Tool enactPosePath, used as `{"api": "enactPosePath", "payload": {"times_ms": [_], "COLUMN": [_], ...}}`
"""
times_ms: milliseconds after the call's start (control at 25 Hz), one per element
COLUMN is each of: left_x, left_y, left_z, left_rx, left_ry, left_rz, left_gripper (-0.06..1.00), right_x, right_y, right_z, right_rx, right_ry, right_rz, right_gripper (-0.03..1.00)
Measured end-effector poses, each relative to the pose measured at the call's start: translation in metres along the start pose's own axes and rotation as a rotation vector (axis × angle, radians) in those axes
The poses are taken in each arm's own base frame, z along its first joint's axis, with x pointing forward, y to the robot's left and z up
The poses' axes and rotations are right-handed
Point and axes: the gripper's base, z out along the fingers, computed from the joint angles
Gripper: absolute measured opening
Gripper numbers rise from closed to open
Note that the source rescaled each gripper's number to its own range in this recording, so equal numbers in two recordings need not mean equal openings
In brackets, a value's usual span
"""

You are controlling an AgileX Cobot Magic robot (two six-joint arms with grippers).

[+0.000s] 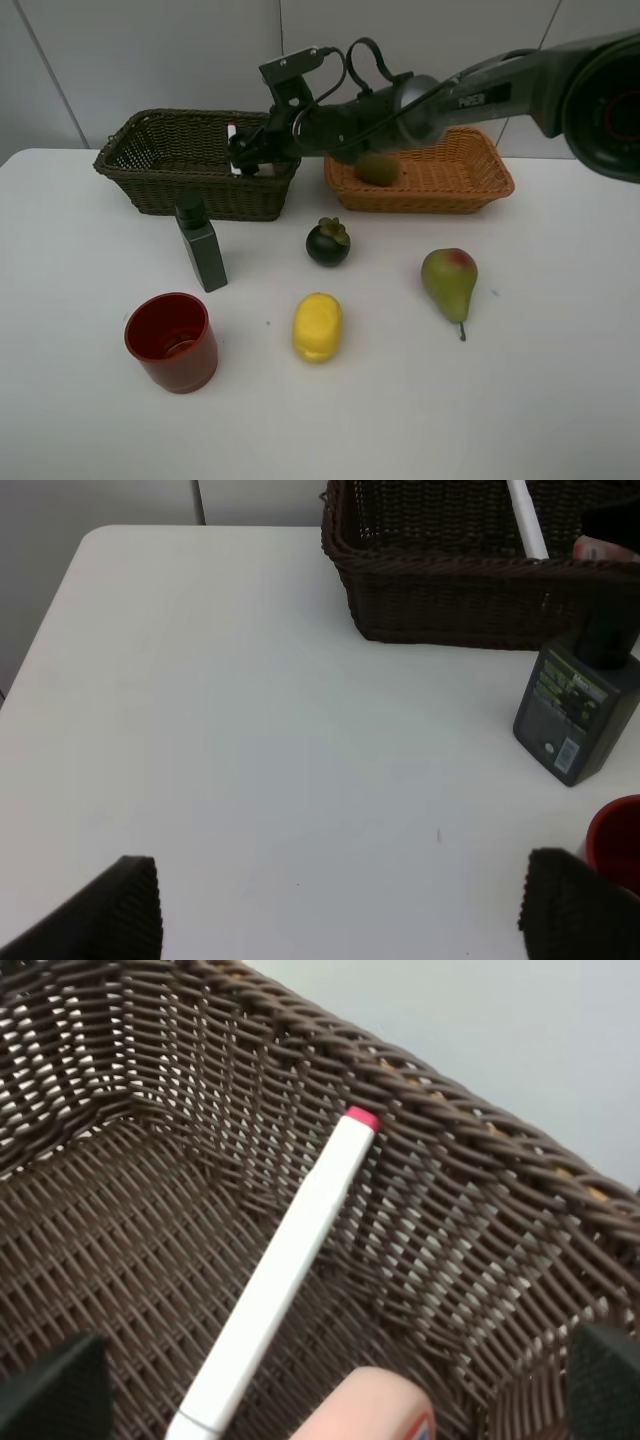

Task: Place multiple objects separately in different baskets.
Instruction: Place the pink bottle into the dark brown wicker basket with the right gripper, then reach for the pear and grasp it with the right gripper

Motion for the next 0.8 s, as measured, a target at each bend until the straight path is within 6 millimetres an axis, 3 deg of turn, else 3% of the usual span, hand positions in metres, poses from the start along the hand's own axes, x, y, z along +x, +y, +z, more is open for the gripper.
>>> {"api": "enactPosePath", "payload": {"times_ms": [280, 640, 800], "left_x": [0.0, 0.0, 0.0], "left_y": [0.0, 0.0, 0.0], "left_z": [0.0, 0.0, 0.0], "left_rx": [0.0, 0.0, 0.0], "left_ry": [0.0, 0.0, 0.0], "left_rz": [0.0, 0.0, 0.0], "left_gripper": [0.93, 0.93, 0.93], "right_x": [-0.026, -0.063, -0.07], "right_y": [0.0, -0.011, -0.013], "right_z": [-0.024, -0.079, -0.103], "right_rx": [0.0, 0.022, 0.013], "right_ry": [0.054, 0.211, 0.322], "right_rz": [-0.031, -0.033, 0.009], "right_gripper": [1.0, 1.0, 1.0]}}
